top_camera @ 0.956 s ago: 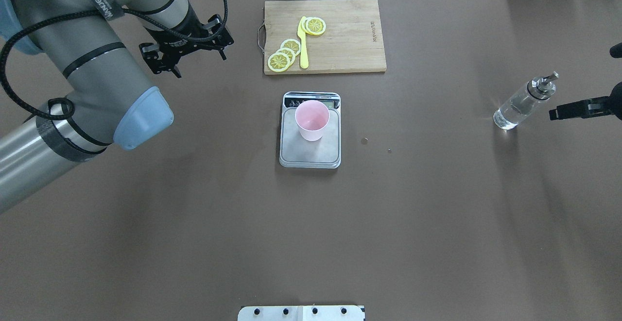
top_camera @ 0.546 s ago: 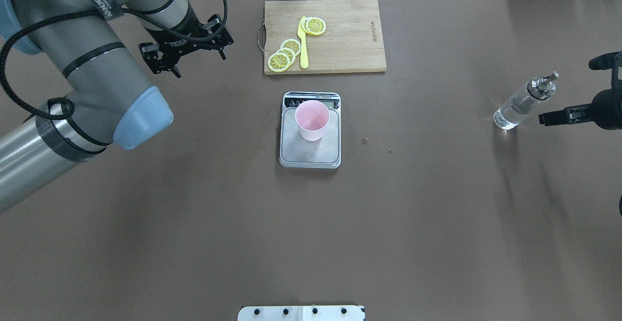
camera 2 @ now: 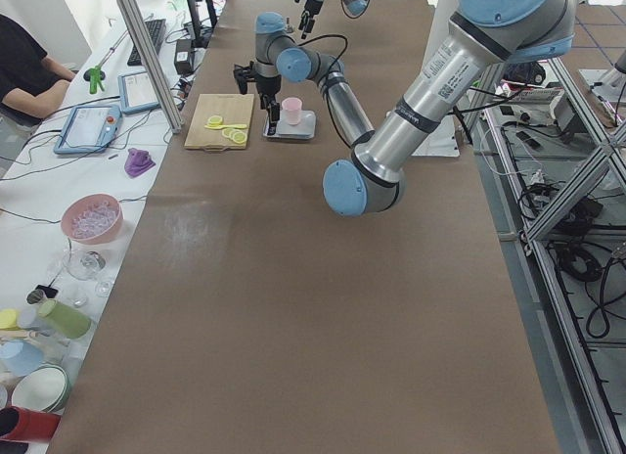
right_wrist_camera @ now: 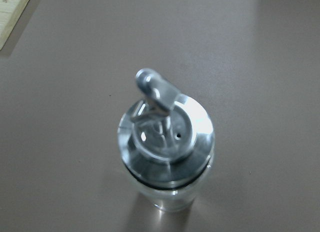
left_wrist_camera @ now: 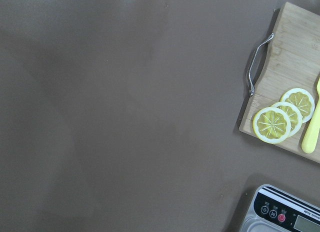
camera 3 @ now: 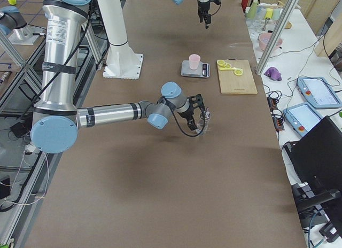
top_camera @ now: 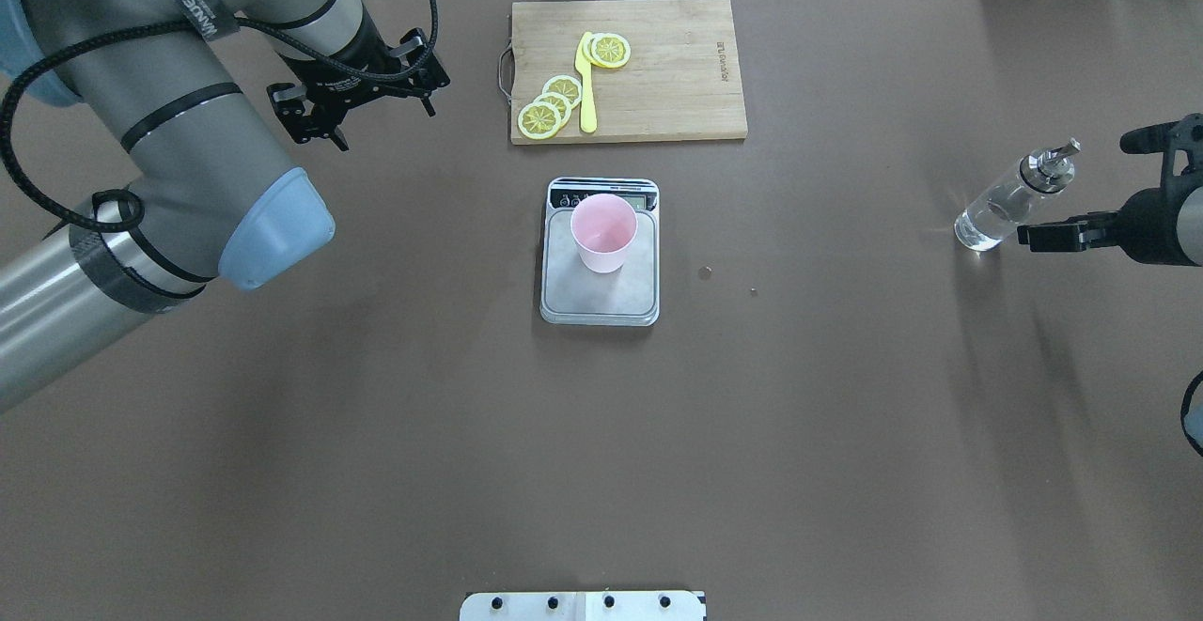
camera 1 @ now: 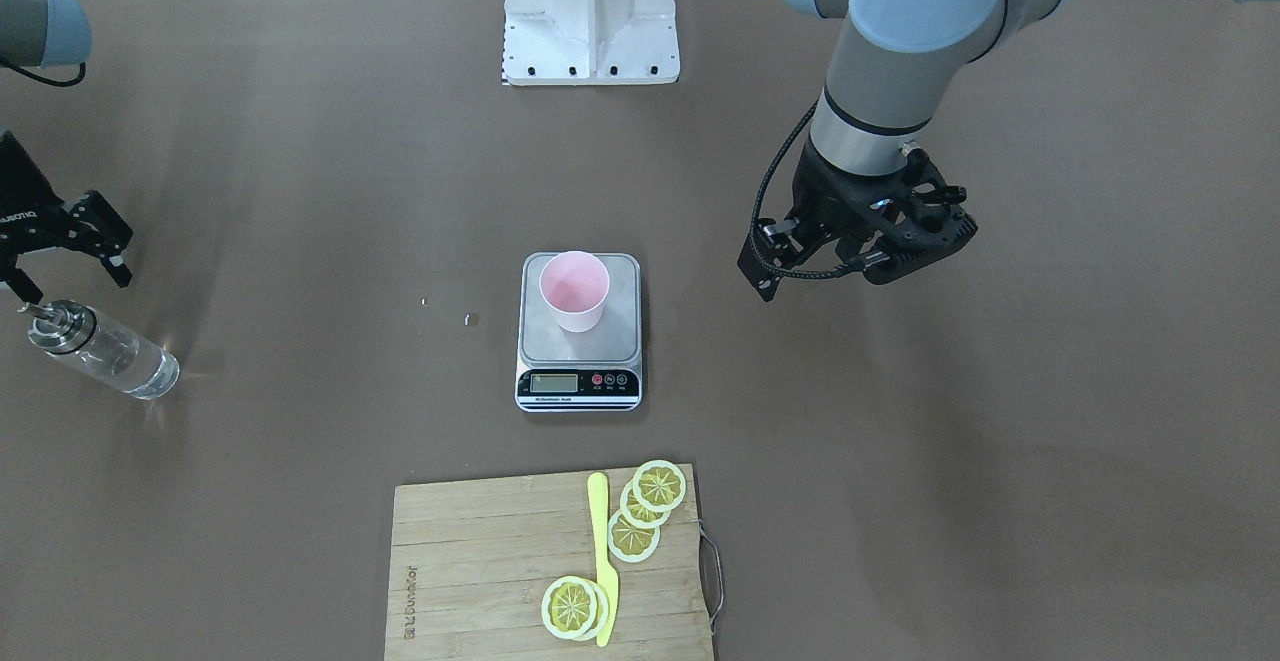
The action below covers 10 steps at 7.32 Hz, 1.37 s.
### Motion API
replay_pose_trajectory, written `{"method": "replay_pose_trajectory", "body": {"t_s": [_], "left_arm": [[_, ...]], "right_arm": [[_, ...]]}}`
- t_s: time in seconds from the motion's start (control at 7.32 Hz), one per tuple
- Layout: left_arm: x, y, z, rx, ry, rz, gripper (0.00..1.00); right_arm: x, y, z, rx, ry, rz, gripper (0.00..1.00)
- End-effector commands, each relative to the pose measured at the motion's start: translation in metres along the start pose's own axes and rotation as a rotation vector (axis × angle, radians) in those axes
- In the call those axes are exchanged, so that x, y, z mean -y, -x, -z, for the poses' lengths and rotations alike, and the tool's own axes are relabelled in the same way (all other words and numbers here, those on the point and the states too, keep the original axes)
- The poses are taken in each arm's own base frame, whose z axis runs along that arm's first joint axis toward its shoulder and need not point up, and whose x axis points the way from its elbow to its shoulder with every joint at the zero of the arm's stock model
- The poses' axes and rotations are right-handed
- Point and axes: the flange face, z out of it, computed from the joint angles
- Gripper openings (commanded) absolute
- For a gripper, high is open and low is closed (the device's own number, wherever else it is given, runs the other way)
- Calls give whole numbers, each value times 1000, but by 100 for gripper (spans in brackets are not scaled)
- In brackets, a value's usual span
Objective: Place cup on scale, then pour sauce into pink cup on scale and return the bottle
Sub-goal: 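Reach the right gripper to the glass sauce bottle and grasp it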
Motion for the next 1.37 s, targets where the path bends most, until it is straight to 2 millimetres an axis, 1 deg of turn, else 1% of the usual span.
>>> {"method": "replay_pose_trajectory", "body": {"t_s": [0.0, 0.14, 0.55, 0.68, 0.82, 0.96, 1.23], "left_arm": [[0, 0, 0, 1, 0, 0, 98], [0, 0, -1, 1, 0, 0, 98], [2, 4, -6, 5, -1, 2, 98], [2, 5, -6, 6, 1, 3, 98], [2, 6, -7, 6, 1, 3, 98], [2, 6, -7, 6, 1, 3, 98], [2, 5, -6, 5, 4, 3, 98]], "right_arm": [[-1, 4, -7, -43, -51, 17, 99], [-3, 8, -13, -60, -64, 28, 99], [-11, 9, -28, -87, -68, 44, 99], [-17, 6, -36, -85, -95, 57, 99], [-25, 1, -49, -66, -108, 68, 99], [-19, 4, -59, -45, -129, 68, 99], [-14, 8, -61, -51, -155, 71, 99]]}}
